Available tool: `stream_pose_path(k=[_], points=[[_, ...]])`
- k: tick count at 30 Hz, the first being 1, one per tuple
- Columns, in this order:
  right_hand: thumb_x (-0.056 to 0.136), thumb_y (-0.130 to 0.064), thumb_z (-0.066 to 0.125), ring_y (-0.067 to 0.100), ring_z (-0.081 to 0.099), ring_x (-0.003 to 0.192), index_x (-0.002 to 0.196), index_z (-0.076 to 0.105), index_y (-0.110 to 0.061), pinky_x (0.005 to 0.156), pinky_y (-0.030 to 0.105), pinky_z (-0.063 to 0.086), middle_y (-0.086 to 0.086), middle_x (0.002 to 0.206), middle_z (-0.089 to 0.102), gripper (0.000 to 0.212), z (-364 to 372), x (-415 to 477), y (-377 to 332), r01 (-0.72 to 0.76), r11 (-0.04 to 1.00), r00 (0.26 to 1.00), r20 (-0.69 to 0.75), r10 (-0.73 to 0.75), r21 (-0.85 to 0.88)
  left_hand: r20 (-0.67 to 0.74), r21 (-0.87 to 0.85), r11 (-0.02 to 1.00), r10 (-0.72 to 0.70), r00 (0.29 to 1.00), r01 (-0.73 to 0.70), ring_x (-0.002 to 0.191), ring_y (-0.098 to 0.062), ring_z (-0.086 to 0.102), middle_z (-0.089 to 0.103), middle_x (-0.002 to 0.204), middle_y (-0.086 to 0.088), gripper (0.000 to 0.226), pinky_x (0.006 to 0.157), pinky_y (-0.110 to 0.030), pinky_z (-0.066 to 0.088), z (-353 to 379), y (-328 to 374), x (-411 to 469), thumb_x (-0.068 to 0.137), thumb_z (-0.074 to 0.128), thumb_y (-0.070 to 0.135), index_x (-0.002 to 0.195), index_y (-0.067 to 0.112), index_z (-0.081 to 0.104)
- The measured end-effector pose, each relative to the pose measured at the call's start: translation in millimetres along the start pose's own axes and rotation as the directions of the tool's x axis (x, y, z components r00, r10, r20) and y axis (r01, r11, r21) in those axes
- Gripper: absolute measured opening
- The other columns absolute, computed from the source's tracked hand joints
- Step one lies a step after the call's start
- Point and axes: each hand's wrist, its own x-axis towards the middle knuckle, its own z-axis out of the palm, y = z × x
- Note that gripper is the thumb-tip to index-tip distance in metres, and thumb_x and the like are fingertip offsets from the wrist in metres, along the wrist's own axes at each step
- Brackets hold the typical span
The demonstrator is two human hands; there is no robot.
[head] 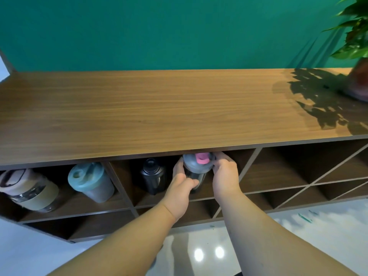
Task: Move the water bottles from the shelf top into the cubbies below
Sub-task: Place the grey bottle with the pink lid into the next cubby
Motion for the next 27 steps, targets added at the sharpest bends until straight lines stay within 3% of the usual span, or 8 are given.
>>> stream_pose_path(k=[9,11,13,15,18,20,23,27], points=[[0.082,0.012,0.045,0.018,0.061,0.108,0.133,0.059,-0.011,0.079,0.024,0.042,0.003,0.121,0.067,0.058,-0.5,-4.6,-1.4,0.033,0.995,0.998,0.054,-0.028,-0.093,-0.03,-0.026,0.999,-0.042,0.999,0.041,0.113,0.024,0.048,0.049,0.133,0.022,0.074,0.089,0.0,0.037,5.0,0.7,-3.6,0.067,0.056,0.022,0.133,0.047,0.034],[0.082,0.011,0.045,0.024,0.057,0.118,0.138,0.057,-0.012,0.086,0.03,0.04,0.007,0.131,0.063,0.062,-3.5,-2.5,-1.9,0.027,0.993,0.999,0.031,-0.024,-0.116,-0.04,-0.026,0.999,-0.043,0.998,0.042,0.134,0.008,0.039,0.04,0.149,0.013,0.09,0.1,-0.005,0.034,3.6,2.4,-7.1,0.068,0.055,0.02,0.151,0.035,0.023],[0.083,0.011,0.043,0.026,0.051,0.123,0.141,0.054,-0.012,0.095,0.032,0.033,0.008,0.137,0.059,0.063,-6.2,-2.0,-3.0,-0.008,0.993,1.0,-0.003,0.007,-0.122,-0.035,-0.045,0.997,-0.059,0.998,0.057,0.149,-0.005,0.021,0.023,0.163,0.009,0.109,0.12,-0.022,0.025,1.9,5.0,-9.0,0.065,0.059,0.029,0.161,0.025,0.007],[0.085,0.01,0.043,0.023,0.05,0.121,0.143,0.053,-0.012,0.096,0.033,0.033,0.007,0.136,0.058,0.063,-7.6,-3.1,-1.9,-0.043,0.989,0.999,-0.03,0.039,-0.14,-0.03,-0.028,0.998,-0.054,0.998,0.053,0.152,-0.011,0.022,0.023,0.166,0.007,0.116,0.127,-0.039,0.02,-0.1,4.7,-9.4,0.058,0.06,0.038,0.161,0.028,0.008],[0.087,0.005,0.046,0.026,0.056,0.122,0.141,0.055,-0.015,0.096,0.033,0.04,0.007,0.131,0.063,0.058,-6.0,-6.6,2.1,-0.062,0.978,0.998,-0.038,0.056,-0.2,-0.039,0.015,0.999,-0.037,0.999,0.037,0.14,-0.006,0.04,0.04,0.154,0.01,0.1,0.119,-0.029,0.031,-0.2,8.9,-8.9,0.055,0.058,0.039,0.15,0.041,0.029],[0.088,0.005,0.046,0.025,0.061,0.114,0.139,0.057,-0.015,0.085,0.03,0.046,0.01,0.124,0.066,0.056,-2.5,-10.2,3.9,-0.061,0.973,0.998,-0.005,0.061,-0.221,-0.028,0.043,0.999,-0.007,1.0,0.008,0.132,-0.003,0.045,0.047,0.147,0.009,0.081,0.111,-0.023,0.036,1.2,11.8,-8.5,0.055,0.057,0.038,0.133,0.052,0.039],[0.089,0.006,0.044,0.025,0.061,0.11,0.145,0.051,-0.017,0.073,0.025,0.045,0.012,0.126,0.064,0.061,1.1,-12.9,2.6,-0.073,0.973,0.997,0.019,0.079,-0.219,-0.007,0.071,0.997,0.024,1.0,-0.023,0.134,-0.007,0.046,0.047,0.147,0.006,0.08,0.114,-0.032,0.037,0.5,9.4,-9.1,0.059,0.057,0.035,0.137,0.045,0.04],[0.09,0.007,0.044,0.023,0.06,0.104,0.148,0.047,-0.018,0.067,0.021,0.041,0.01,0.12,0.065,0.064,1.0,-17.4,-1.5,-0.088,0.97,0.995,0.022,0.096,-0.227,0.04,0.079,0.996,0.032,0.999,-0.035,0.134,0.005,0.044,0.044,0.15,0.01,0.084,0.116,-0.027,0.035,3.0,7.4,-13.1,0.064,0.059,0.027,0.143,0.042,0.037]])
